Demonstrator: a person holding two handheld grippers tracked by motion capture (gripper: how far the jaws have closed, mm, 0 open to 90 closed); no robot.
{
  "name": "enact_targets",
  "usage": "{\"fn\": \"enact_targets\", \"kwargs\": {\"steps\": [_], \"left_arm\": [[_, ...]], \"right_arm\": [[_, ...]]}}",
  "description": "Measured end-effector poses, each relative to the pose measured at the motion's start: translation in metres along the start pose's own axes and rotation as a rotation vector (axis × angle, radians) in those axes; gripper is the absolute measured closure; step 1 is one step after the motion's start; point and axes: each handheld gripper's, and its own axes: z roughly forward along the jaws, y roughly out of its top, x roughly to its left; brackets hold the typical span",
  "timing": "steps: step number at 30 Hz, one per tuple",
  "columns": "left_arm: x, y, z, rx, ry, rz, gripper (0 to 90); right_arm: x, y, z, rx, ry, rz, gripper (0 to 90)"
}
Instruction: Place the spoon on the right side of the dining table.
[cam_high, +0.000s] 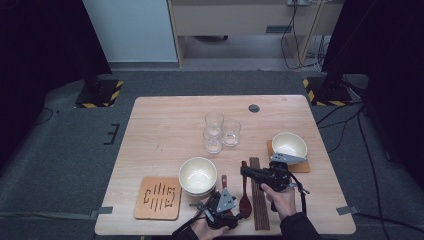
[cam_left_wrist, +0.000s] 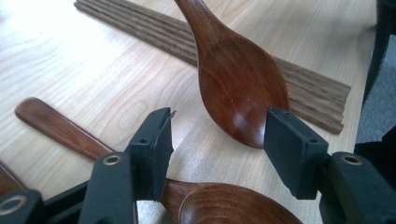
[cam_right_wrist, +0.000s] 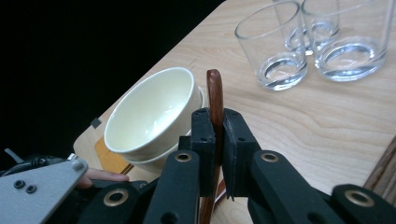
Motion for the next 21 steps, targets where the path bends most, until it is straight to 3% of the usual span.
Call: {"fn": "enact_targets", "kwargs": {"steps": [21], "left_arm": [[0.004,0.01,-0.017,-0.088,-0.013,-0.02,45.2]], "right_arm": [[-0.005,0.017,-0.022,-0.133,-0.06,-0.017,84.8]]}}
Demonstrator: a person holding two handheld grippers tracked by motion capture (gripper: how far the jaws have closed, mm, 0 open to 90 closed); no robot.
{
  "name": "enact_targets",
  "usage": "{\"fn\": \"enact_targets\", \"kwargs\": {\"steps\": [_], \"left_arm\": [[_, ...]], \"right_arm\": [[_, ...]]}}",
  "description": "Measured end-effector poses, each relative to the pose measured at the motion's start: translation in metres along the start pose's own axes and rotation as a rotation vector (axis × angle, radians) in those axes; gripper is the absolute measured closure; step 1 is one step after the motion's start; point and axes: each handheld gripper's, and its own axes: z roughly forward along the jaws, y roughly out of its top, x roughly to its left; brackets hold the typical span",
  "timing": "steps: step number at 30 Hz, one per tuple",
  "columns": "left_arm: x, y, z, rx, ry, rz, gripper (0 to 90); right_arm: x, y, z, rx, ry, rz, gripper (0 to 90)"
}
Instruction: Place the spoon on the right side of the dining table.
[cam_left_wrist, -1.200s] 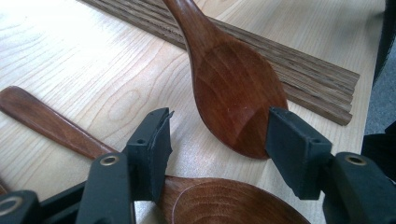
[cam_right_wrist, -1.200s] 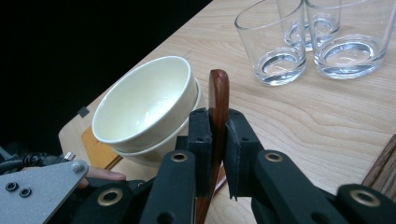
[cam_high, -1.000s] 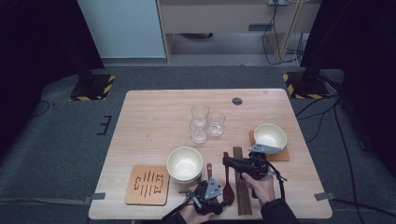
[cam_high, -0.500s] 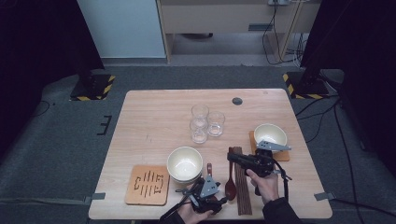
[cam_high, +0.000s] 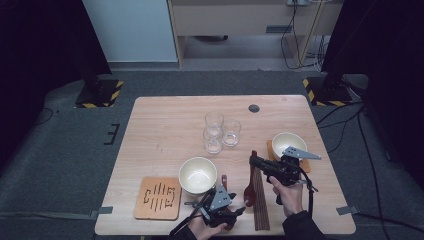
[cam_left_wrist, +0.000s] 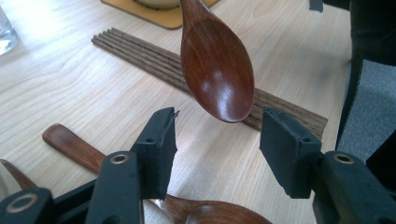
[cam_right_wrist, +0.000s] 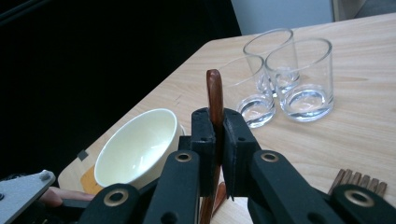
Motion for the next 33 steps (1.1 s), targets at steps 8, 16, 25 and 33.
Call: {"fn": "enact_targets", "kwargs": {"steps": [8,16,25,33], "left_arm": [[0.002,0.005,-0.006,-0.027,0.0,-0.011,46.8],[0.005,0.01,-0.015,-0.057,0.007,-0.018,46.6],[0.011,0.015,-0.026,-0.094,0.028,-0.023,45.7],[0.015,0.019,-0.035,-0.121,0.045,-0.027,44.9]], "right_arm": [[-0.001,0.006,-0.005,-0.032,-0.019,-0.012,84.8],[-0.003,0.01,-0.008,-0.057,-0.037,-0.015,84.8],[-0.003,0.015,-0.009,-0.077,-0.058,-0.03,84.8],[-0.005,0.019,-0.008,-0.088,-0.073,-0.04,84.8]]}}
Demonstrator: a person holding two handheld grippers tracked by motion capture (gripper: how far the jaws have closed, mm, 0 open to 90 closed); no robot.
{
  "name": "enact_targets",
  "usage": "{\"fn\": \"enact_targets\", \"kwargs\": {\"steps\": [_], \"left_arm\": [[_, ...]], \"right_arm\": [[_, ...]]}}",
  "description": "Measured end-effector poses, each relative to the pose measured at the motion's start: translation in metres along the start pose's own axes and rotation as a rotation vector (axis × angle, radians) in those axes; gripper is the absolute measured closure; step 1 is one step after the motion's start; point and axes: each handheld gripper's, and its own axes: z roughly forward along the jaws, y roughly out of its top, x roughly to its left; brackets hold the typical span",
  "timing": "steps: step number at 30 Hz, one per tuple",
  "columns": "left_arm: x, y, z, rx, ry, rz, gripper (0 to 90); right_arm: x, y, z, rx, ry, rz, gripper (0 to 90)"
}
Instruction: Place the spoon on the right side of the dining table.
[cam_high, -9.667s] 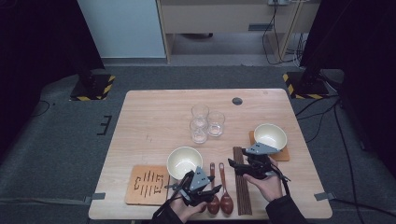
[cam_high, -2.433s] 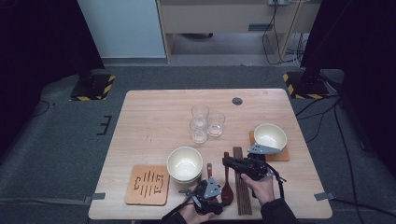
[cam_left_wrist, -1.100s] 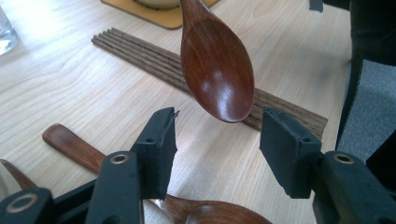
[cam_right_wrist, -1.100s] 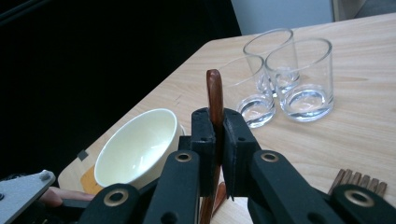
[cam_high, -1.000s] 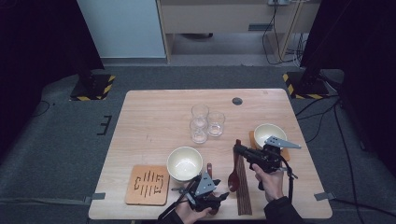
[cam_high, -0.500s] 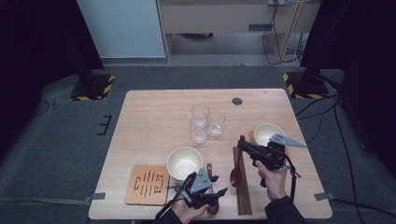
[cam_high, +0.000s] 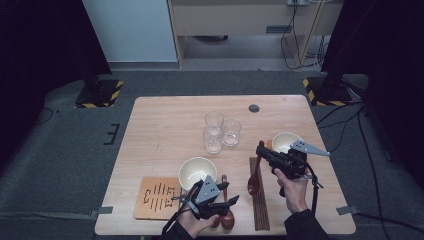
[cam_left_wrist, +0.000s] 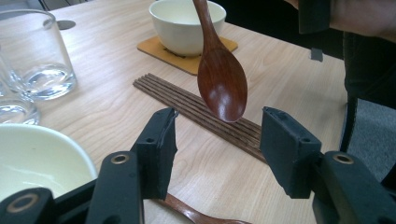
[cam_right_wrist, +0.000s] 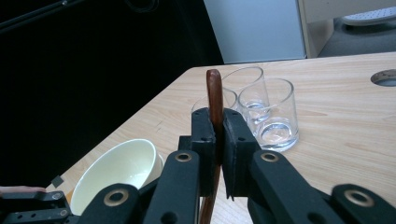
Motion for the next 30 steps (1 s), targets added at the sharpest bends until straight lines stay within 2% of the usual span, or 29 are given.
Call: {"fn": "enact_targets", "kwargs": {"steps": [15,30], "left_arm": [[0.011,0.004,-0.011,-0.022,0.024,-0.023,42.7],[0.024,0.006,-0.023,-0.053,0.074,-0.049,36.4]], "right_arm": [[-0.004,0.012,-0.001,-0.042,-0.023,-0.002,84.8],[-0.008,0.022,0.005,-0.081,-0.051,-0.011,84.8]]}}
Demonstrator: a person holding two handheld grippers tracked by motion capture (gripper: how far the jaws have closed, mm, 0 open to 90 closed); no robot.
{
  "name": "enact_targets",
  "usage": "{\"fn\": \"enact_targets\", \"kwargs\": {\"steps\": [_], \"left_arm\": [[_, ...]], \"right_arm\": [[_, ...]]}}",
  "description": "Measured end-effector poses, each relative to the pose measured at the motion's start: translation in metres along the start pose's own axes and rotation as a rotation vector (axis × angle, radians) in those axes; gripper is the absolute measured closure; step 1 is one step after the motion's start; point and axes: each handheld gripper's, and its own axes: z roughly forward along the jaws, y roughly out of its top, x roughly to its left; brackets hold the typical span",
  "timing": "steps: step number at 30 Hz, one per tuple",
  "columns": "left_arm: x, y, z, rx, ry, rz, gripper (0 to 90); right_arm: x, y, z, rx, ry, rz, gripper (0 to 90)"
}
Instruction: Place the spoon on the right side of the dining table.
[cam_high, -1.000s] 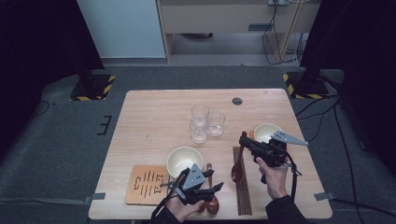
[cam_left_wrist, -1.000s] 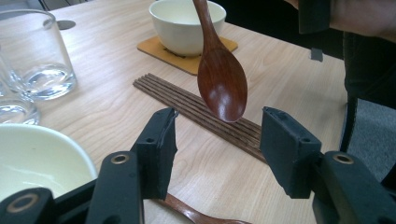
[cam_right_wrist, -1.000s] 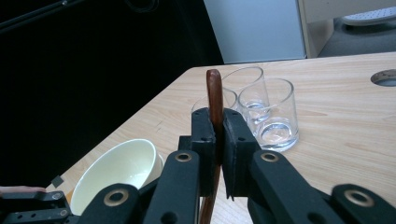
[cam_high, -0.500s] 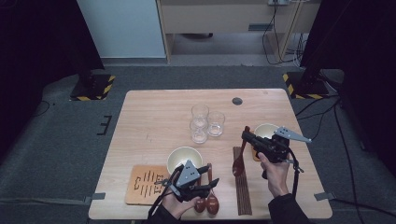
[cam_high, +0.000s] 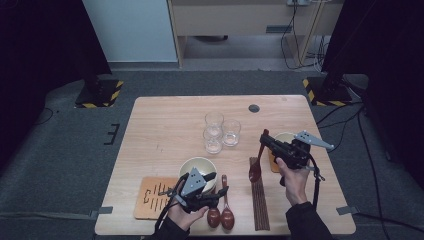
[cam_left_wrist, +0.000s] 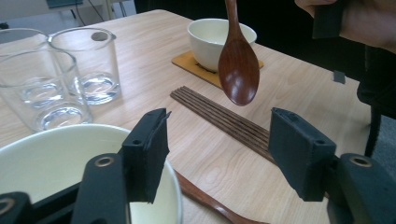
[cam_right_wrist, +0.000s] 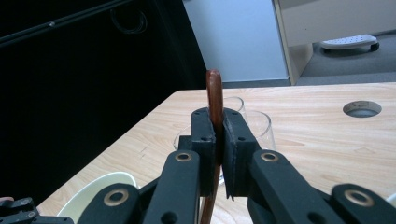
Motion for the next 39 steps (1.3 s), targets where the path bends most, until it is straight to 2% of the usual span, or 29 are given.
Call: {"fn": "enact_targets", "kwargs": {"steps": [17,39], "left_arm": [[0.025,0.0,-0.017,-0.017,0.079,-0.037,32.4],[0.067,-0.008,-0.042,-0.045,0.23,-0.104,28.0]], "right_arm": [[-0.005,0.007,0.005,-0.03,-0.037,0.006,84.8],[-0.01,0.02,0.007,-0.079,-0.068,-0.003,84.8]]}}
